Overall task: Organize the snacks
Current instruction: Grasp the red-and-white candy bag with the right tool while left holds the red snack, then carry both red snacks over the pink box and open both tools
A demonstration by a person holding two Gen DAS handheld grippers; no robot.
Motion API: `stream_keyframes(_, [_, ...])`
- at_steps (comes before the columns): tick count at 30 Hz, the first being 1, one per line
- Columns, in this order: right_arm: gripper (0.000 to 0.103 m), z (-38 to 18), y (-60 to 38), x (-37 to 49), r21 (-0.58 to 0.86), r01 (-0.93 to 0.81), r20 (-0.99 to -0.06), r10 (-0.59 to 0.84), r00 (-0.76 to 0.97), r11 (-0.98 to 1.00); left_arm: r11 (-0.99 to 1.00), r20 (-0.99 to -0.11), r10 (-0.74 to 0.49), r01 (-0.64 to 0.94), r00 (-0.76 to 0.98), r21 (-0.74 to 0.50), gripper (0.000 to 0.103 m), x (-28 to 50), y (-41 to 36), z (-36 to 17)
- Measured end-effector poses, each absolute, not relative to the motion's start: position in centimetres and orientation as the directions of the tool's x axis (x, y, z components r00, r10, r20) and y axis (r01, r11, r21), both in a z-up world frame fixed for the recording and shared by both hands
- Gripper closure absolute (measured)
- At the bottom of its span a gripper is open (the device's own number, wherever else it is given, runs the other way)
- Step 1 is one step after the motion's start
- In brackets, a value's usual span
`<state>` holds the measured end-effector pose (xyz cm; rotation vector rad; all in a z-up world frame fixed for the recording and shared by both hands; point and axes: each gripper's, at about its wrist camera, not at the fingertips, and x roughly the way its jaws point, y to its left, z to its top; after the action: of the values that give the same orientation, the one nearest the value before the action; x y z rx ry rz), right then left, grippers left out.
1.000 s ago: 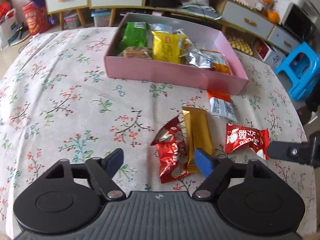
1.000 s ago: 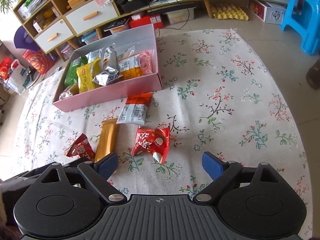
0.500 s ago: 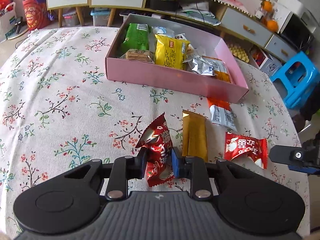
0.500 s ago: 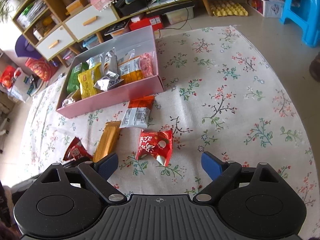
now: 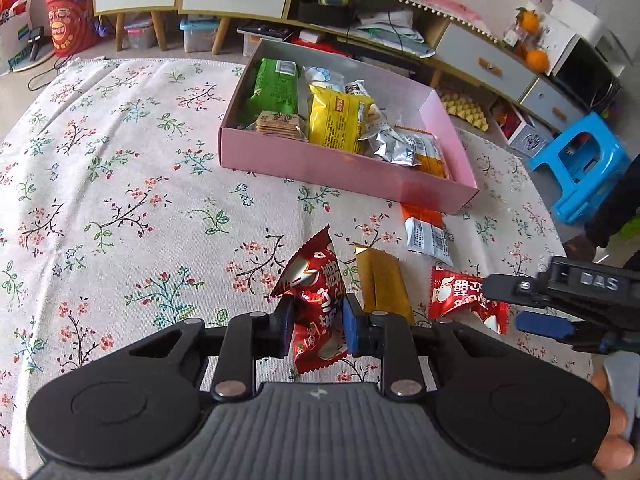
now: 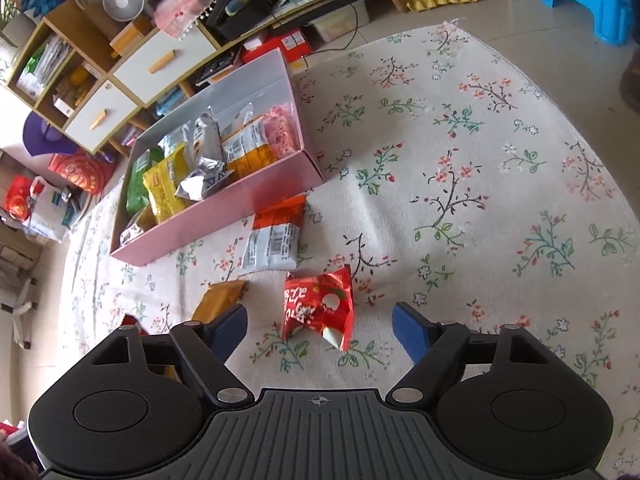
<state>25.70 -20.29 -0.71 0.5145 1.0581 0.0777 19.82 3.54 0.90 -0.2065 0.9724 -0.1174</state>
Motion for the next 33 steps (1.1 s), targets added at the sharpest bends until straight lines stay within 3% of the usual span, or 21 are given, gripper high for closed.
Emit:
stream_keyframes(4, [0.052, -2.1, -20.0, 26.3, 0.424, 0.193, -0.833, 0.298, 0.466, 0.885, 0.975, -0.814, -0.198, 0.026, 0.546, -0.220, 0.080, 19.7, 3.2, 0.9])
stream_keyframes(5, [0.070, -2.2, -19.9, 26.3, 0.417, 0.186, -0.835, 0.294, 0.465, 0.890, 0.977, -0.816, -0.192, 0.030, 0.545, -0.210, 0.080, 19.7, 3.1, 1.0])
stream_keyframes(15, [0.073, 1.8, -19.7, 24.5, 0.435, 0.124, -0.784, 0.307, 0.540, 0.892, 0.992, -0.823, -0.120, 0.094, 0.556, -0.081, 0.080, 19.5, 2.4, 1.6])
stream_keyframes(21, [0.073, 1.5, -19.8, 24.7, 0.443, 0.124, -0.784, 0.316, 0.535, 0.888, 0.984, -0.810, -0.151, 0.164, 0.567, -0.069, 0.080, 19.3, 2.4, 2.4])
stream_keyframes(27, [0.073, 2.1, -19.6, 24.4, 0.440, 0.107, -0.776, 0.318, 0.545, 0.892, 0.980, -0.853, -0.171, 0.172, 0.494, -0.096, 0.080, 20.0, 2.5, 0.7])
stream_keyframes(29, [0.073, 2.6, -19.9, 24.2, 0.446, 0.110, -0.764, 0.314, 0.563, 0.888, 0.984, -0.829, -0.113, 0.180, 0.548, -0.015, 0.080, 19.7, 2.3, 1.6])
stream_keyframes(31, [0.073, 3.1, -20.3, 24.2, 0.440, 0.108, -0.753, 0.300, 0.586, 0.892, 0.958, -0.758, 0.027, 0.199, 0.652, 0.205, 0.080, 18.8, 1.0, 2.3])
stream_keyframes(33, [0.073, 3.0, -20.3, 24.3, 0.420, 0.117, -0.761, 0.279, 0.586, 0.900, 0.924, -0.721, 0.097, 0.207, 0.687, 0.321, 0.080, 18.7, 0.3, 2.1])
